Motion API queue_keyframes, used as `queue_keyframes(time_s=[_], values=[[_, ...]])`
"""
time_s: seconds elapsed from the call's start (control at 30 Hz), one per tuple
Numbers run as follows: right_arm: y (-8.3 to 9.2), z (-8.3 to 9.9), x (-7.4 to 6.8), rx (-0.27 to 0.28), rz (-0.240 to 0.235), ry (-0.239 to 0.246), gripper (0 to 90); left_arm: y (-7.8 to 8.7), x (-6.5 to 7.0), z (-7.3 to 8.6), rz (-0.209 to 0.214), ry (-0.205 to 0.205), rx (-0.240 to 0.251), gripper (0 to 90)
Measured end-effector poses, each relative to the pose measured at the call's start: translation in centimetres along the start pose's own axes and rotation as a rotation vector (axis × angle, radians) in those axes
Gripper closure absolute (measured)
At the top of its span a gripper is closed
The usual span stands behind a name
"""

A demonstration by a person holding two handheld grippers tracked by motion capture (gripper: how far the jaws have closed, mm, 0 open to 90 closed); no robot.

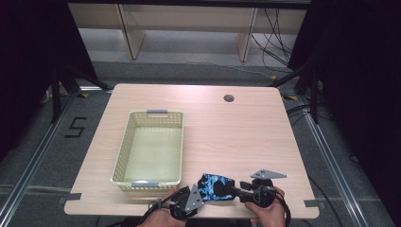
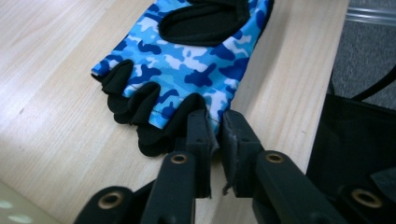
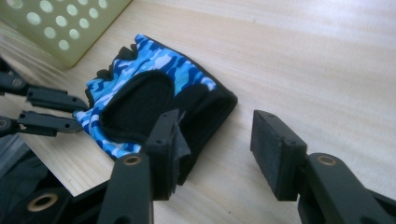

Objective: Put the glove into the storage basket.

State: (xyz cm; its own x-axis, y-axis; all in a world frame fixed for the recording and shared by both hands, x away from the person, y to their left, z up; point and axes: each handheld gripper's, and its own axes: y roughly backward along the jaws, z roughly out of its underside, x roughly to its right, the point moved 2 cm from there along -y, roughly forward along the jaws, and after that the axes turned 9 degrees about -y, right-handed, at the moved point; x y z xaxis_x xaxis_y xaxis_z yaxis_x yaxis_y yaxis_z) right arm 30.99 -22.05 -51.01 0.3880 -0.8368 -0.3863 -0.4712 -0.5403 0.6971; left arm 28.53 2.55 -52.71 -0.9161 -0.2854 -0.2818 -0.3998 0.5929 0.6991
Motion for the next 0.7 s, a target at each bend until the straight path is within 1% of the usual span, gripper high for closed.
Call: queue_keyframes(time_s=[0.03, 0.07, 0.1, 0.13, 0.17, 0.2, 0.23, 0.27, 0.3, 0.37, 0.4, 0.43, 0.47, 0.5, 0.53, 0.57, 0.6, 0.63, 0.7], values=[[-0.1, 0.0, 0.0, -0.007, -0.007, -0.029, 56.2, -0.1, 0.0, 0.0, -0.002, 0.000, 0.007, 83.0], [-0.3, 0.0, 0.1, -0.011, -0.026, -0.065, 57.0, -0.1, -0.1, 0.0, 0.006, 0.004, 0.006, 83.4], [-0.3, 0.0, 0.1, -0.011, -0.026, -0.065, 57.0, -0.1, -0.1, 0.0, 0.006, 0.004, 0.006, 83.5], [-0.8, -0.2, 0.4, 0.007, -0.062, -0.072, 59.1, 0.0, -0.1, 0.0, 0.010, 0.011, 0.007, 83.5], [-0.8, -0.3, 0.3, -0.006, -0.058, -0.114, 59.6, -0.1, -0.1, 0.0, 0.009, 0.010, 0.008, 83.7], [-1.1, -0.4, 0.6, -0.001, -0.058, -0.099, 60.8, 0.0, -0.1, 0.0, 0.003, -0.007, 0.007, 84.0], [-1.4, -0.4, 0.6, -0.003, -0.073, -0.106, 62.4, -0.2, 0.1, 0.0, 0.008, 0.009, 0.024, 84.1], [-1.7, -0.5, 0.6, 0.004, -0.098, -0.115, 63.7, -0.1, 0.1, -0.1, 0.005, 0.007, 0.019, 84.3], [-1.9, -0.5, 0.7, -0.006, -0.100, -0.113, 64.9, -0.1, 0.0, 0.0, -0.001, -0.018, 0.005, 84.6], [-2.4, -0.4, 0.6, -0.014, -0.120, -0.117, 70.6, -0.1, 0.0, 0.0, 0.000, -0.016, 0.008, 84.9], [-2.4, -0.4, 0.6, -0.014, -0.120, -0.117, 70.6, -0.1, 0.0, 0.0, 0.000, -0.016, 0.008, 84.9], [-2.6, -0.2, 0.6, -0.014, -0.147, -0.123, 76.0, -0.1, -0.1, 0.0, 0.001, -0.027, 0.014, 85.0], [-2.6, -0.2, 0.6, -0.014, -0.147, -0.123, 76.0, -0.1, -0.1, 0.0, 0.001, -0.027, 0.014, 85.0], [-2.7, -0.1, 0.7, -0.014, -0.169, -0.132, 78.3, 0.0, -0.1, 0.0, 0.000, -0.028, 0.010, 85.0], [-2.7, -0.1, 0.7, -0.013, -0.173, -0.138, 82.3, -0.1, 0.1, 0.0, 0.006, -0.008, 0.016, 85.2], [-2.7, 0.0, 0.7, -0.012, -0.210, -0.144, 84.5, 0.0, 0.2, 0.0, 0.010, -0.009, 0.020, 85.3], [-2.7, 0.0, 0.7, -0.002, -0.202, -0.136, 85.4, -0.1, 0.2, 0.0, 0.007, -0.006, 0.025, 85.4], [-2.6, 0.0, 0.6, -0.002, -0.199, -0.130, 85.9, -0.1, 0.2, 0.1, 0.001, 0.003, 0.031, 85.6], [-2.5, 0.0, 0.5, 0.001, -0.193, -0.120, 86.1, -0.1, 0.3, 0.1, -0.001, 0.006, 0.036, 85.7]])
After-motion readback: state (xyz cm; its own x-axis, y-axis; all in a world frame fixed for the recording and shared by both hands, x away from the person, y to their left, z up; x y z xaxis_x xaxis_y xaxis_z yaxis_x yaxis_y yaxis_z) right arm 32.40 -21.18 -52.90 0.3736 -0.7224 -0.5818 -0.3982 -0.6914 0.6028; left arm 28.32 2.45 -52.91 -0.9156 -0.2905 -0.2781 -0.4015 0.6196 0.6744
